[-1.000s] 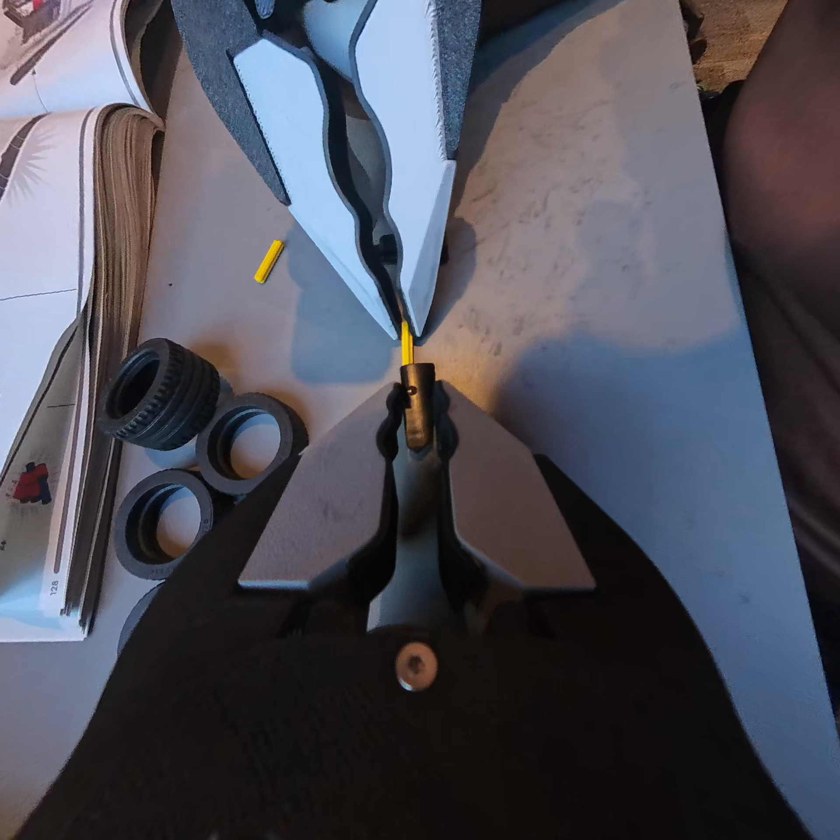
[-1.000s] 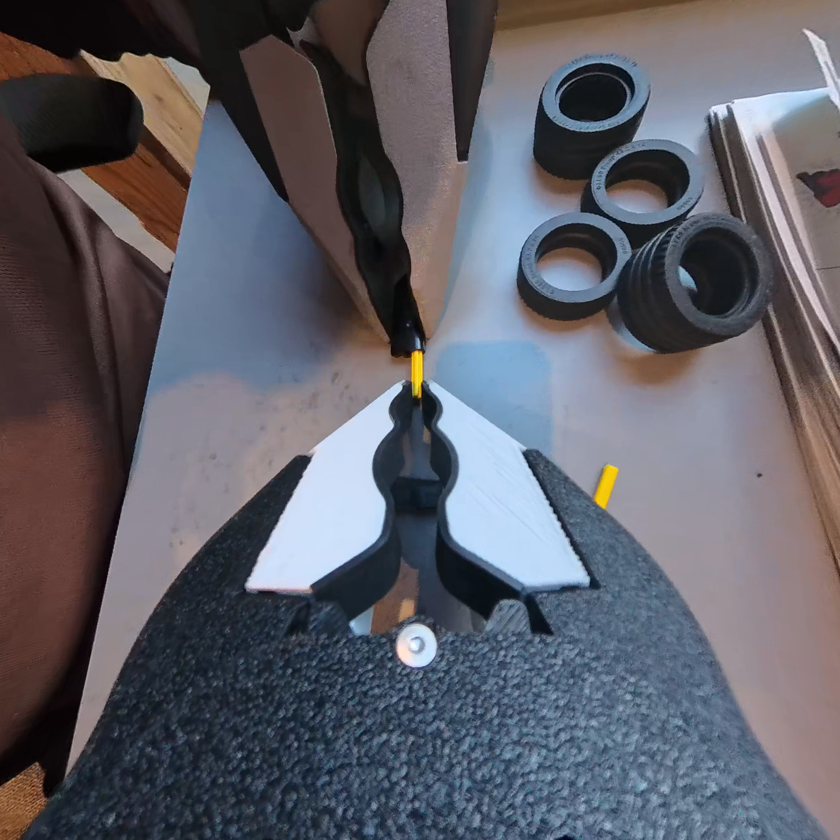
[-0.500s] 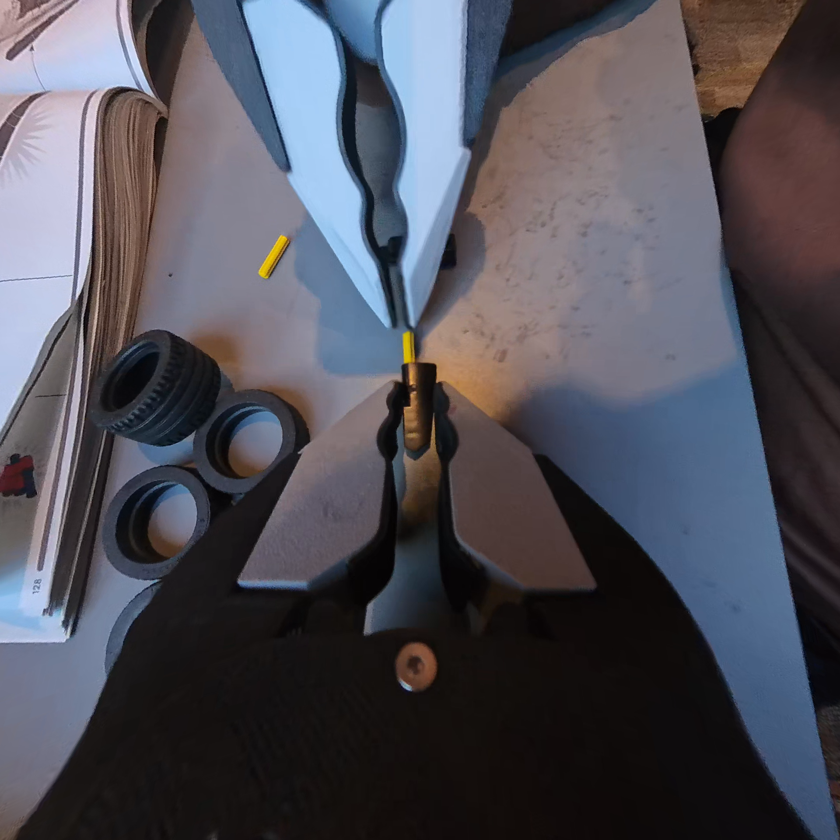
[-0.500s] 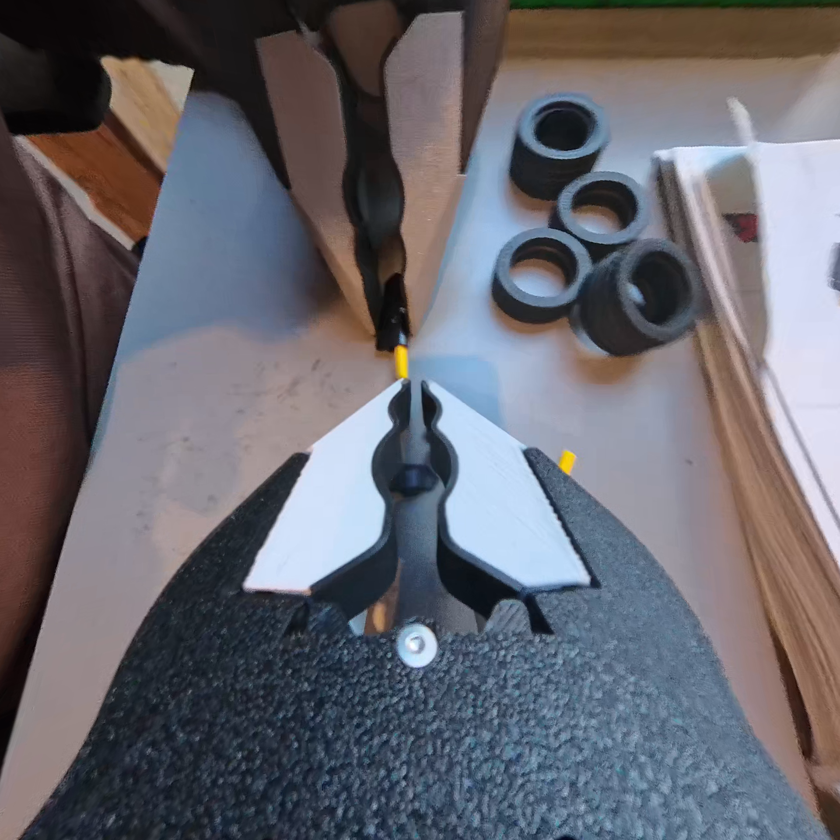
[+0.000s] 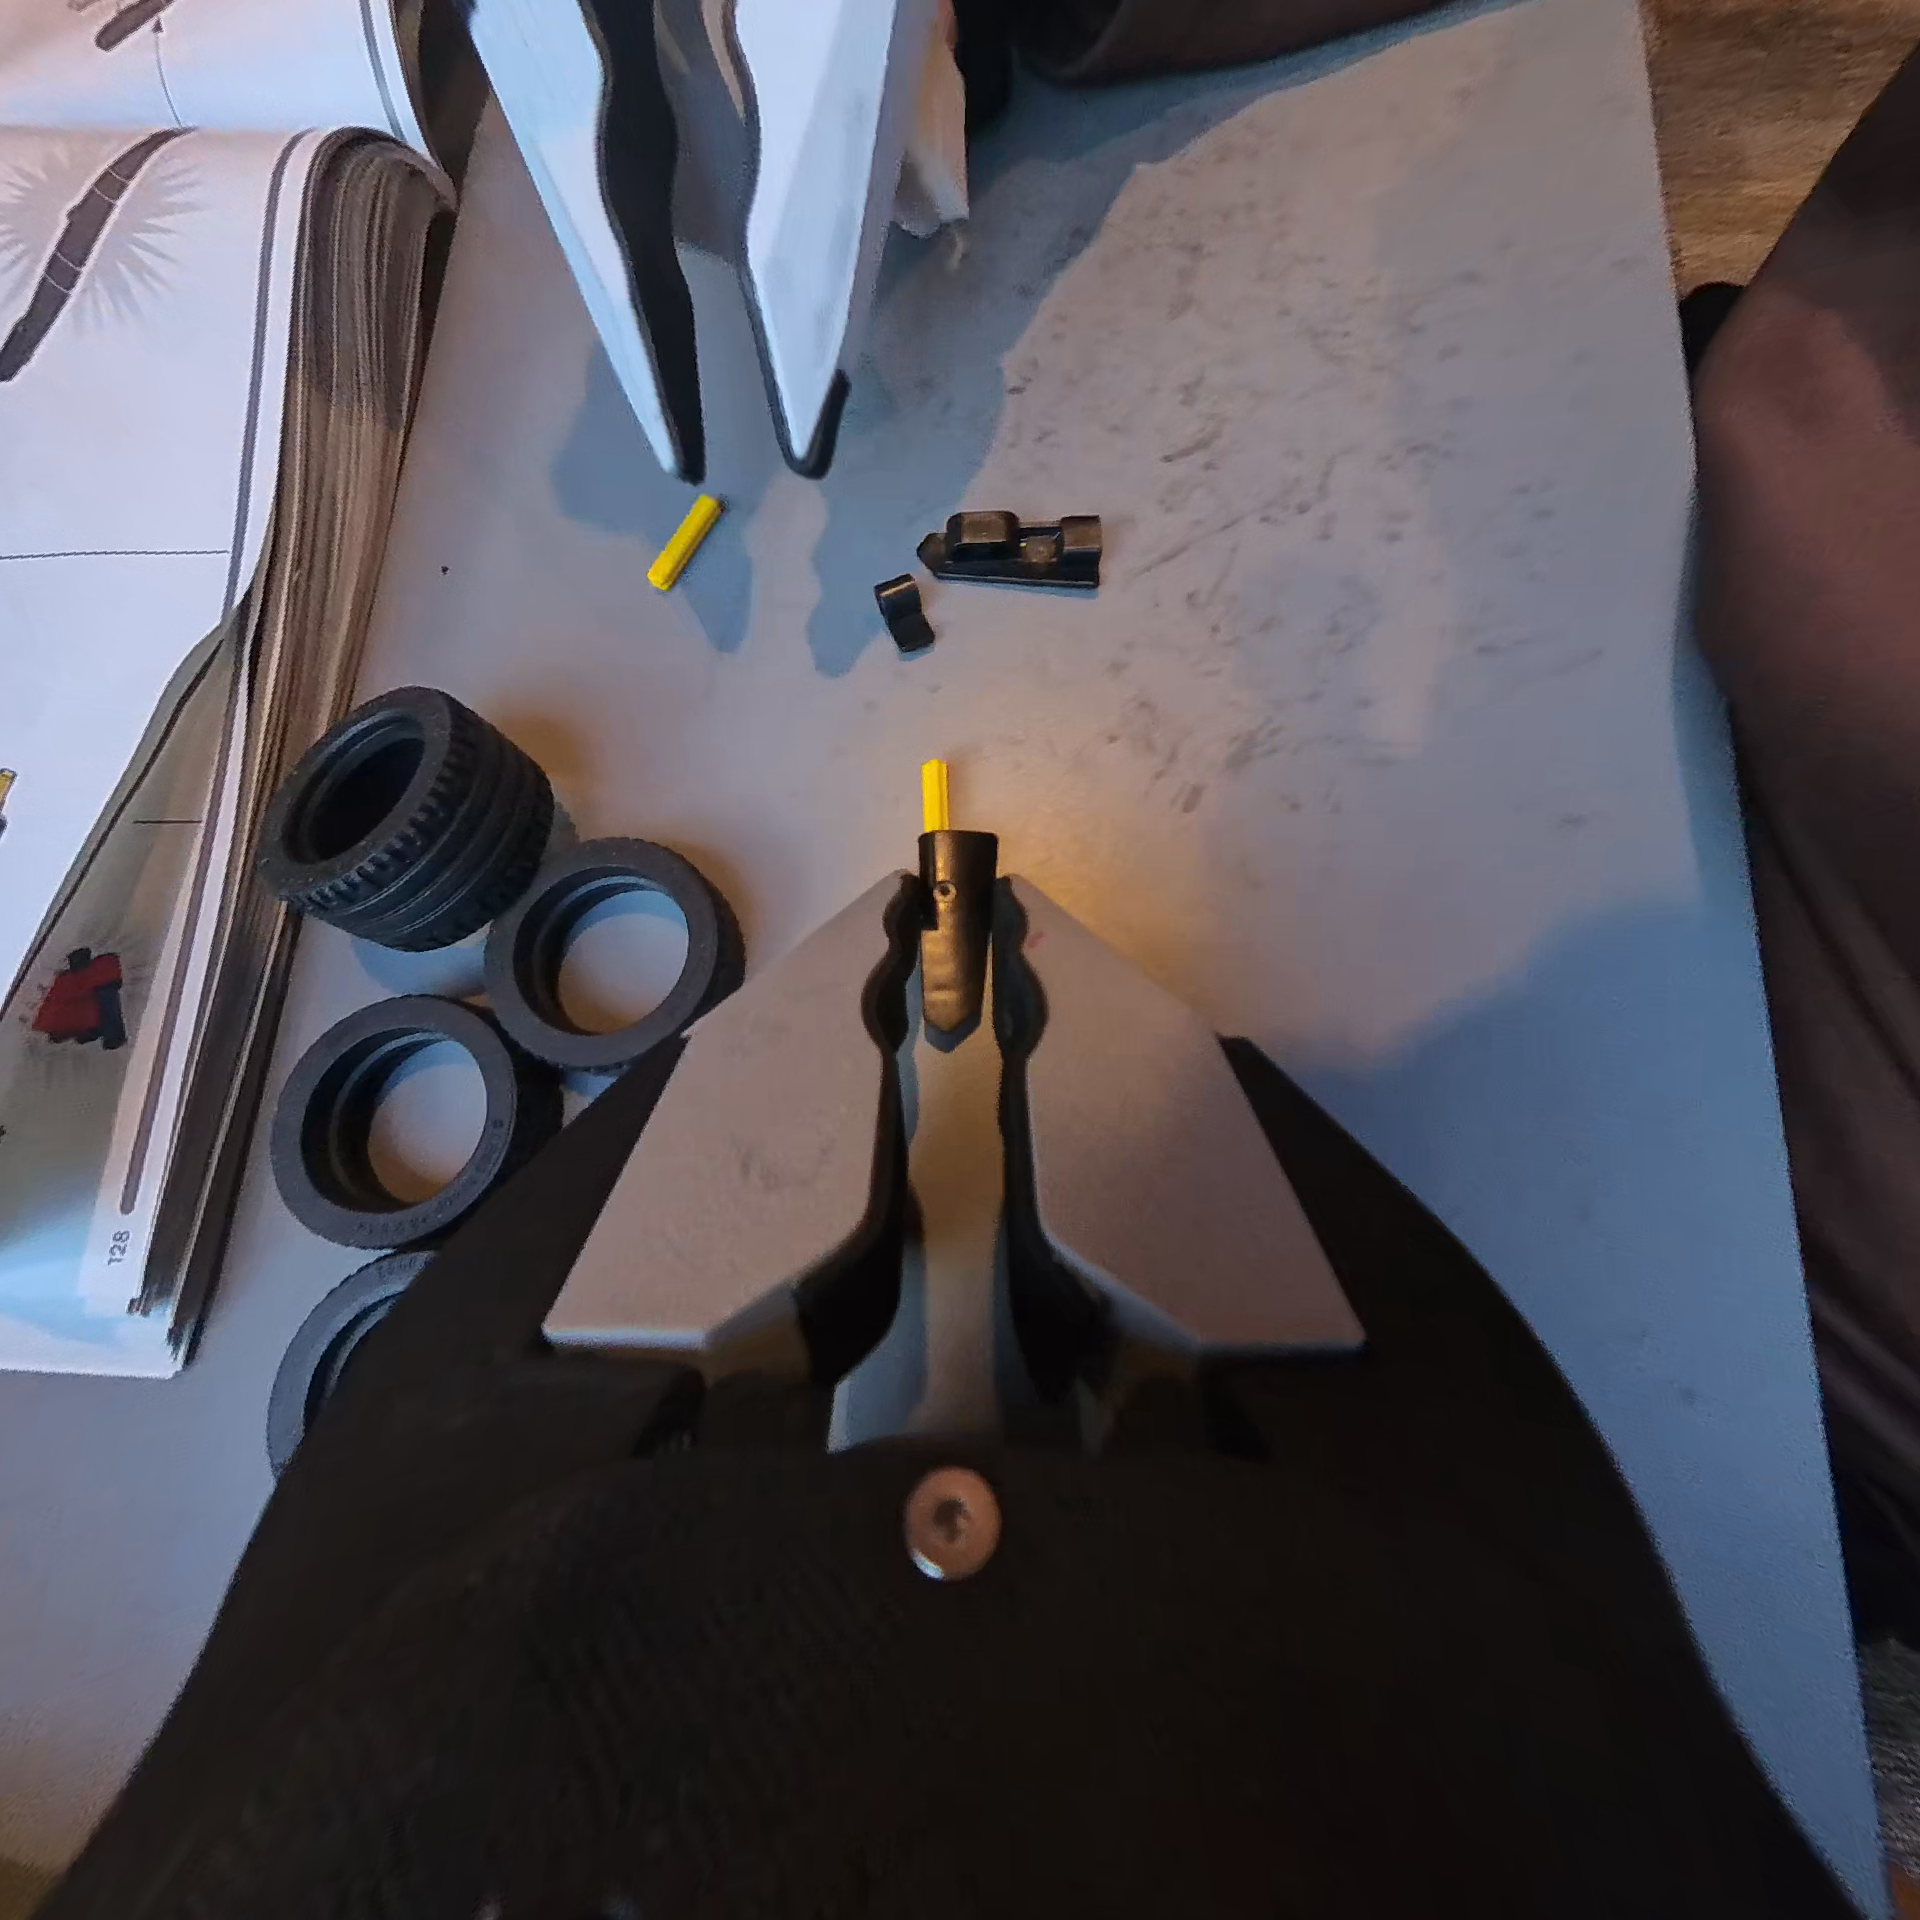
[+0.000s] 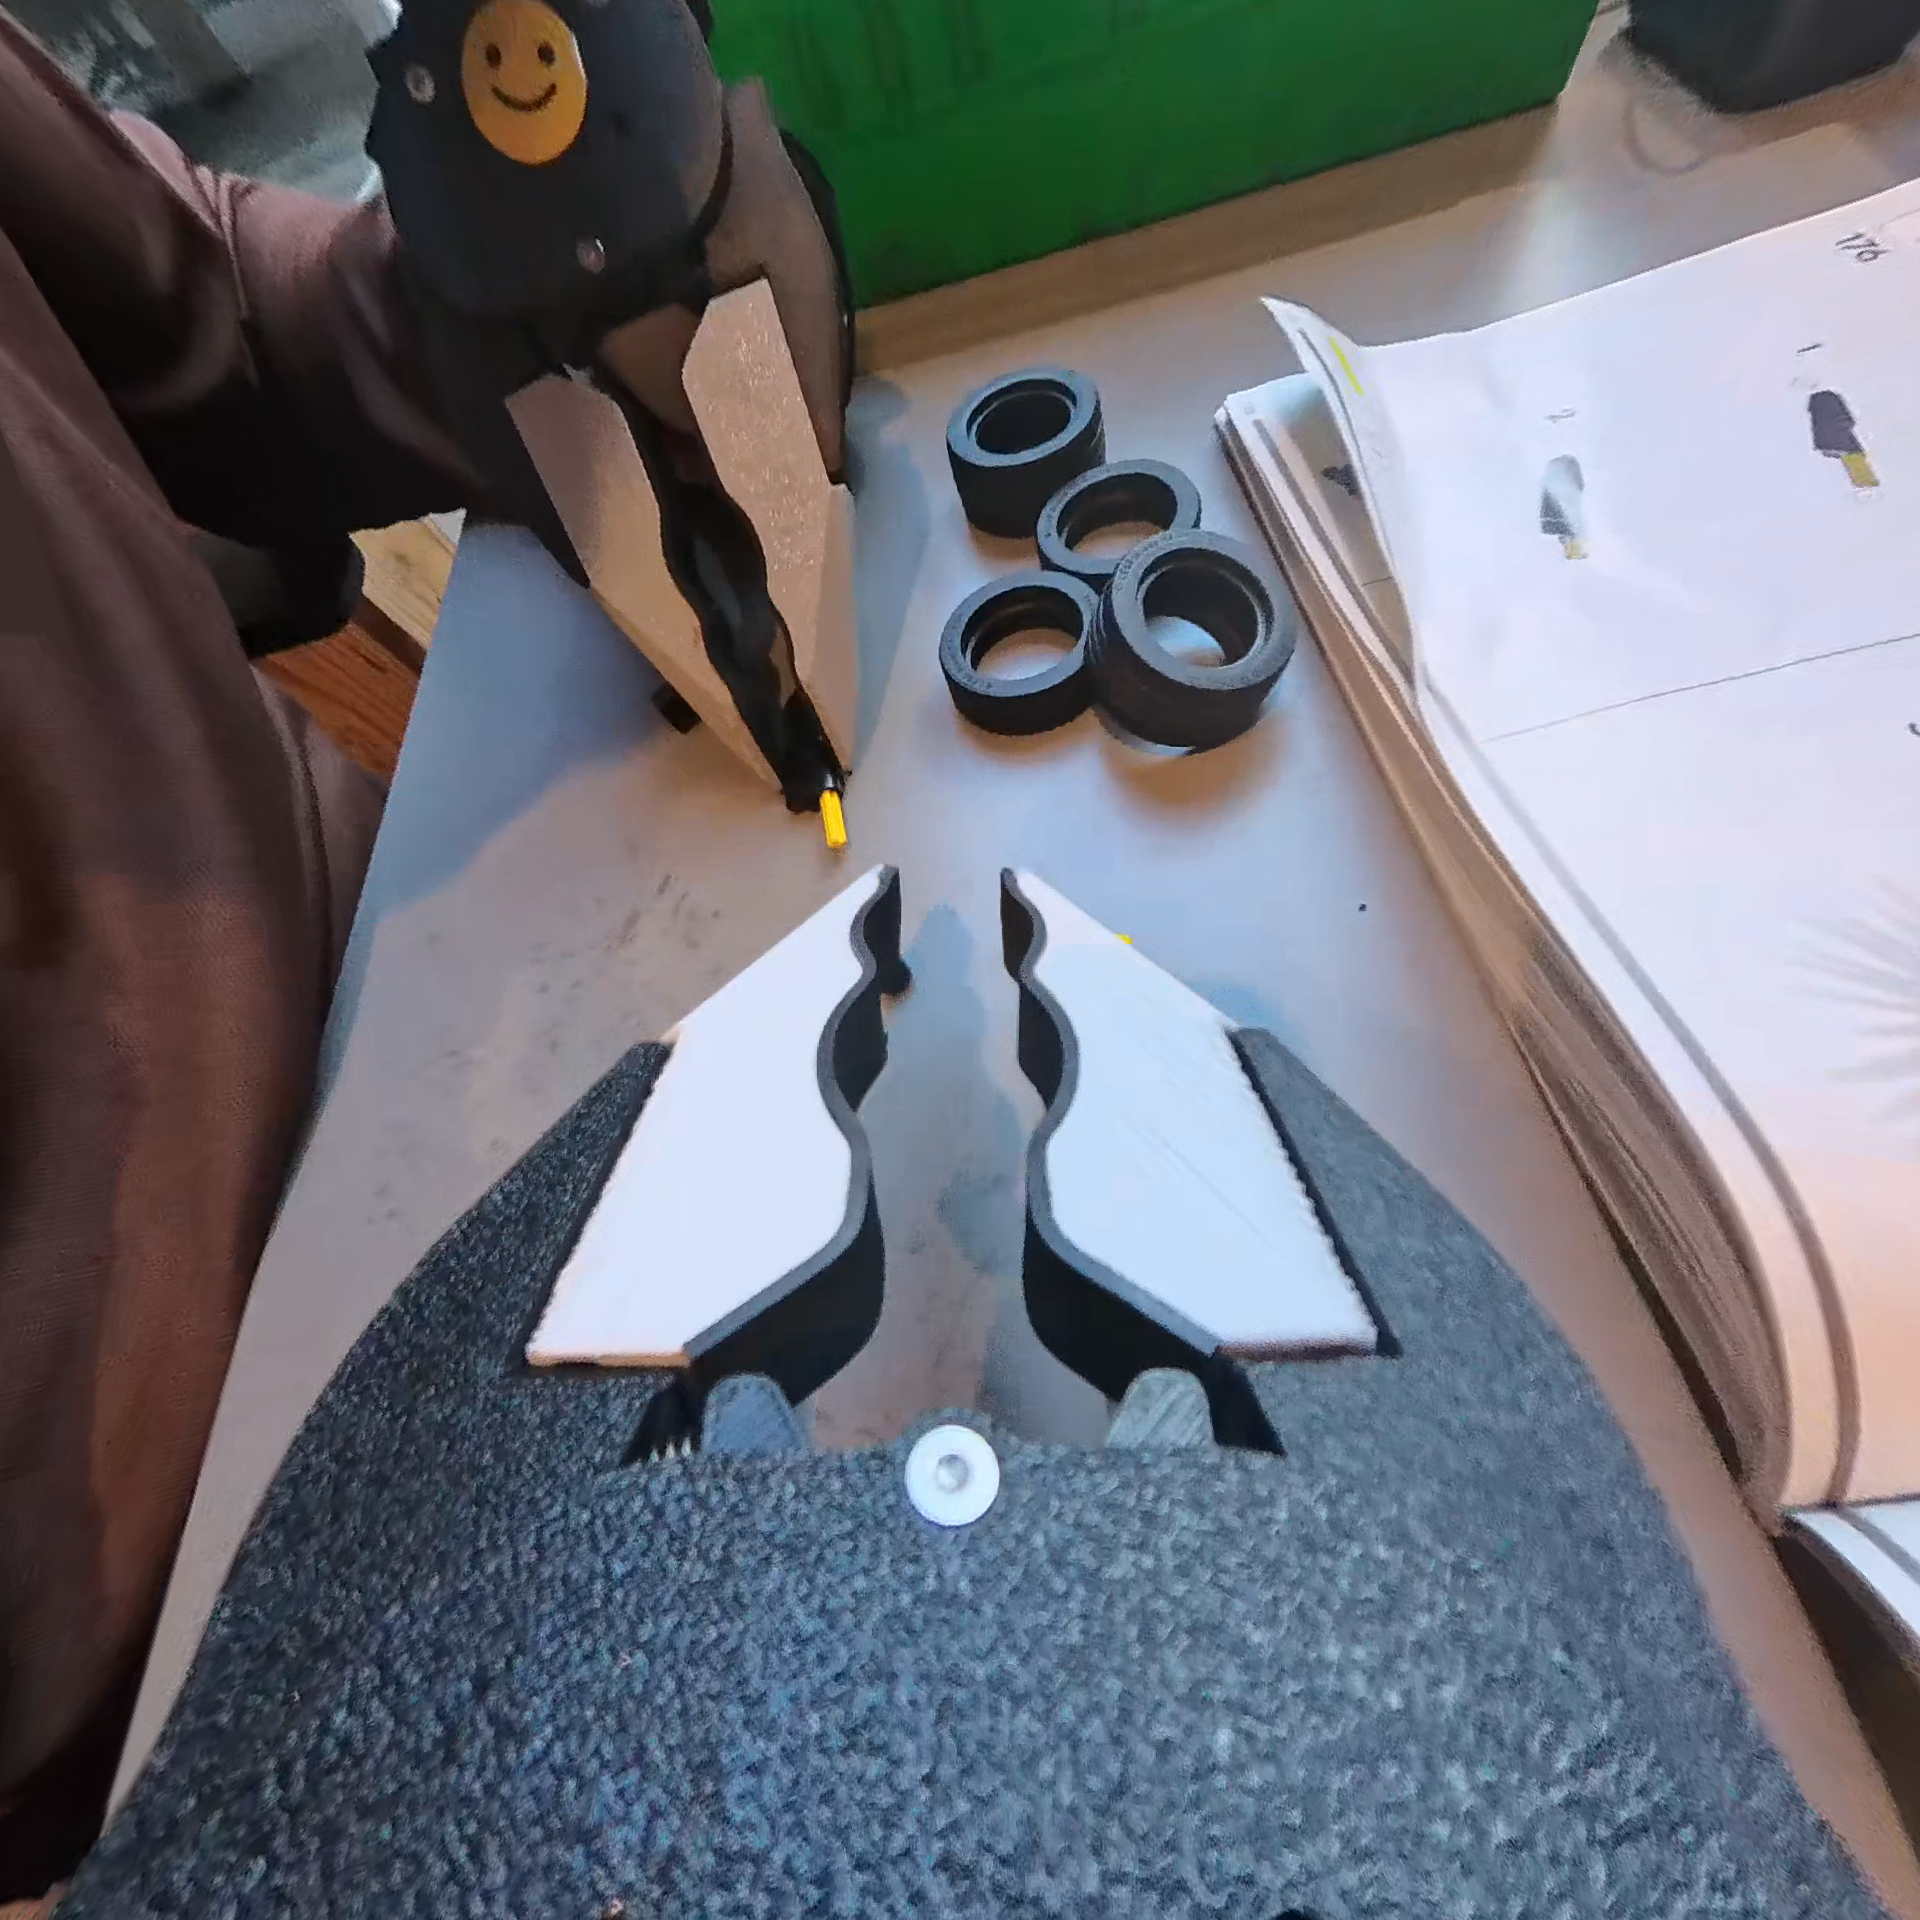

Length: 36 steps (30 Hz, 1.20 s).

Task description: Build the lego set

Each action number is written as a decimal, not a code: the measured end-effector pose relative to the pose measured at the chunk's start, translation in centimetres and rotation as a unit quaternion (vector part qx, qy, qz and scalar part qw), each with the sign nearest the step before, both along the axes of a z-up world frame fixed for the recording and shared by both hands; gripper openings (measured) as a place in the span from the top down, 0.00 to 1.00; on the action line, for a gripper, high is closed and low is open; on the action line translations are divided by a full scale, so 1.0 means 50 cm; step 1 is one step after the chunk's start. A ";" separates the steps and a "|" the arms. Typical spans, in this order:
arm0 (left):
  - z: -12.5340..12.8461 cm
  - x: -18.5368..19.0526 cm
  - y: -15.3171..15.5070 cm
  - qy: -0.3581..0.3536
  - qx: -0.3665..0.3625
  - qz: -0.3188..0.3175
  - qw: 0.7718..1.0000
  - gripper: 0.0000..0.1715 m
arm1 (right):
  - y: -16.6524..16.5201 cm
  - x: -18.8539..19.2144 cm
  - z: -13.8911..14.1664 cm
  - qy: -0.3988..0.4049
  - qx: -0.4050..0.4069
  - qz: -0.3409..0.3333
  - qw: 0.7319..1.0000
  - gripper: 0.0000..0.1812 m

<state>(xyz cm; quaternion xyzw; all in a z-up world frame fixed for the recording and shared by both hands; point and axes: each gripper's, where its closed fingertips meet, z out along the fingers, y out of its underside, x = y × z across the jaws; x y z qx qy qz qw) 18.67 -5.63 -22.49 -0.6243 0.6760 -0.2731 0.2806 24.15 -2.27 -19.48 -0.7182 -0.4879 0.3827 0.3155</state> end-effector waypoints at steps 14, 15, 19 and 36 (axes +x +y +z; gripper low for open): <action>0.000 -0.001 0.001 0.000 0.002 0.002 1.000 0.94 | -0.003 -0.002 -0.012 -0.014 -0.012 0.008 1.000 0.91; 0.000 -0.001 0.001 0.000 0.002 0.002 1.000 0.94 | -0.003 -0.002 -0.012 -0.014 -0.012 0.008 1.000 0.91; 0.000 -0.001 0.001 0.000 0.003 0.002 1.000 0.94 | -0.002 -0.002 -0.009 -0.010 -0.011 0.006 1.000 0.91; 0.000 -0.002 0.011 0.001 0.000 0.015 1.000 0.91 | -0.033 0.003 -0.030 -0.056 0.031 0.059 0.996 0.93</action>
